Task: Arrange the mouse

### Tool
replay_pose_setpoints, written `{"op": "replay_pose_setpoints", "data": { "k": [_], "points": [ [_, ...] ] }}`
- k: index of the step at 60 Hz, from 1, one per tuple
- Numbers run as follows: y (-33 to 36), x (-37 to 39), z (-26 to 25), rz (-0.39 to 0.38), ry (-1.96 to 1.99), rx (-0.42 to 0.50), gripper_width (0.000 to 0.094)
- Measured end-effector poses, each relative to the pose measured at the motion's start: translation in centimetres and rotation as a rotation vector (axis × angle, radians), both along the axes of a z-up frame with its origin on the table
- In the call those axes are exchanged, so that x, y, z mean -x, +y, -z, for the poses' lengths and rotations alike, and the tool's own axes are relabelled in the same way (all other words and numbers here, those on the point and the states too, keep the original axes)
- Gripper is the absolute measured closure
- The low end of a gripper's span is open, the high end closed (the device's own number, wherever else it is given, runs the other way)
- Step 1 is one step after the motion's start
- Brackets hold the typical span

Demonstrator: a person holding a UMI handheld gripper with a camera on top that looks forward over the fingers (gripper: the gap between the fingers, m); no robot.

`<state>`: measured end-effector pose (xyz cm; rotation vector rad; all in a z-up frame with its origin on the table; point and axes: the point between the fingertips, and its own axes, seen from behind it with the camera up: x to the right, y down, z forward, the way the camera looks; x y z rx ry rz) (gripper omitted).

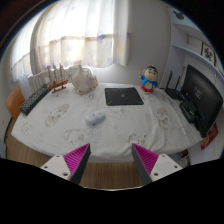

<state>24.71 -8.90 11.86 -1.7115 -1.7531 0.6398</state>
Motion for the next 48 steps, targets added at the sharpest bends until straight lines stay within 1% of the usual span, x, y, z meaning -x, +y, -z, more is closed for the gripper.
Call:
{"op": "replay_pose_setpoints", "data": {
  "k": [12, 17, 23, 33, 39, 48],
  "points": [
    [-5.8, 1.5, 1.0, -0.08, -0.004, 0.013, 0.008],
    [-7.8, 2.2, 1.4, -0.099, -0.001, 0.025, 0.0081],
    [-9.8, 3.5, 2.2, -0.102, 0.021, 0.039, 0.0083],
    [-10.9, 6.8, 3.4, -0.065, 0.107, 0.048, 0.0082],
    [-10.9, 9.0, 4.9, -0.029, 0.151, 0.057, 0.0083],
    [-10.5, 12.2, 7.4, -0.005, 0.187, 0.048, 0.008]
  ]
}}
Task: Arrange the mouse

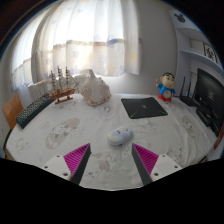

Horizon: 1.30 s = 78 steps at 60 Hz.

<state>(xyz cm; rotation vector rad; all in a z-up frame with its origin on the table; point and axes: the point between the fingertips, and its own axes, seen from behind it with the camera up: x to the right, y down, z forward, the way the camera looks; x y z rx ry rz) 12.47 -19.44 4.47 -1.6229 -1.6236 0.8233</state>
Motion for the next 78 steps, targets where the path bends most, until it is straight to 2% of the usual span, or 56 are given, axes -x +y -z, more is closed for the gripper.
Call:
{"op": "replay_pose_setpoints", "data": {
  "k": [24, 40, 54, 58, 60, 63, 65, 78],
  "points": [
    [0.9, 6.9, 5.3, -0.016, -0.017, -0.02, 0.0084],
    [0.8, 11.0, 5.7, -0.018, -0.021, 0.01, 0.0075],
    [0.0, 13.2, 6.0, -0.07, -0.034, 0.018, 0.0085],
    [0.2, 13.5, 6.0, -0.073, -0.035, 0.015, 0.014],
    [0.4, 13.6, 6.1, -0.071, -0.037, 0.009, 0.0203],
    [0.8, 13.8, 6.2, -0.065, -0.038, 0.0, 0.0316],
    [1.1, 13.9, 6.1, -0.06, -0.036, -0.005, 0.044],
    [2.1, 14.5, 4.0, -0.046, -0.048, 0.001, 0.0515]
  ]
}}
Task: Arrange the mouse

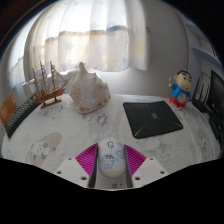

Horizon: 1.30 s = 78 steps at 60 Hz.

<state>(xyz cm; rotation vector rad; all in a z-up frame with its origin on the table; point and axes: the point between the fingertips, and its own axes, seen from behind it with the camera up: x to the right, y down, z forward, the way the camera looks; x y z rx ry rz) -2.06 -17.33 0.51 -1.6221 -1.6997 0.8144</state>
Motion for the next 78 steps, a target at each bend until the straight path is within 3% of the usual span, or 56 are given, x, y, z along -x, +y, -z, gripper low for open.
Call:
{"op": "replay_pose_setpoints", "data": {
  "k": [9, 23, 29, 32, 42, 50, 54, 56, 59, 62, 78],
  "points": [
    [1.4, 2.8, -6.0, -0.005, 0.039, 0.022, 0.0536],
    [9.5, 12.2, -14.8, 0.041, 0.192, -0.047, 0.0562],
    [13.4, 16.1, -13.5, 0.079, 0.21, -0.052, 0.0565],
    [15.4, 17.5, -11.0, 0.096, 0.184, -0.075, 0.0565],
    [18.1, 19.5, -1.8, 0.109, 0.065, -0.028, 0.0561],
    [18.6, 18.6, 1.9, 0.115, -0.01, 0.039, 0.0472],
    [18.7, 18.5, 1.9, 0.105, -0.003, 0.029, 0.0406],
    [18.8, 18.1, 2.2, 0.101, -0.027, 0.024, 0.0302],
    [18.7, 17.3, 1.7, 0.09, -0.04, 0.024, 0.0061],
    [19.2, 16.2, 0.6, 0.096, -0.049, 0.012, 0.0106],
    [19.3, 1.0, -8.7, 0.093, -0.124, -0.007, 0.0089]
  ]
}}
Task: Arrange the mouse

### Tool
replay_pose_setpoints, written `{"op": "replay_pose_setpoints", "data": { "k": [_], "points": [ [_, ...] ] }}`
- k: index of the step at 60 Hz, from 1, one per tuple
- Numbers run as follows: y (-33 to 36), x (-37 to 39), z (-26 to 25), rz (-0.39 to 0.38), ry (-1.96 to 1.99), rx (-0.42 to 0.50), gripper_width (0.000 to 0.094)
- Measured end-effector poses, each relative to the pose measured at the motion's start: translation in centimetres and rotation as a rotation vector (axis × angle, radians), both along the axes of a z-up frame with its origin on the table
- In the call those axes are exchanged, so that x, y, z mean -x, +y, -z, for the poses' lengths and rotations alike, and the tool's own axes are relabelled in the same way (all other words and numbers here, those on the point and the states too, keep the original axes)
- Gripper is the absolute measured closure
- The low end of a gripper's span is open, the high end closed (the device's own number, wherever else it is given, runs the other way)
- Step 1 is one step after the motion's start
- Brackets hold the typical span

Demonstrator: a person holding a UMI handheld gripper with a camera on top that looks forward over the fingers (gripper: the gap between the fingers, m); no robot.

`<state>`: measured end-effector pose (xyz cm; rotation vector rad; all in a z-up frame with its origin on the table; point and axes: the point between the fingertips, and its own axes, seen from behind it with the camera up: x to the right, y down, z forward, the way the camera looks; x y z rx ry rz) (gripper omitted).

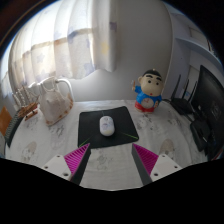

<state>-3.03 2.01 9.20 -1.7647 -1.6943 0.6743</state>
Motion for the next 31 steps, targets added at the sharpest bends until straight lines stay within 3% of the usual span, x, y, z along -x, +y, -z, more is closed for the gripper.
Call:
{"op": "replay_pose_setpoints", "data": {
  "k": [14, 23, 31],
  "points": [
    [-0.7, -12.5, -3.3, -0.019, -0.066, 0.003, 0.009],
    [-1.2, -14.6, -3.8, -0.008, -0.052, 0.034, 0.0092],
    [-1.2, -14.6, -3.5, -0.021, -0.051, 0.007, 0.0089]
  ]
}}
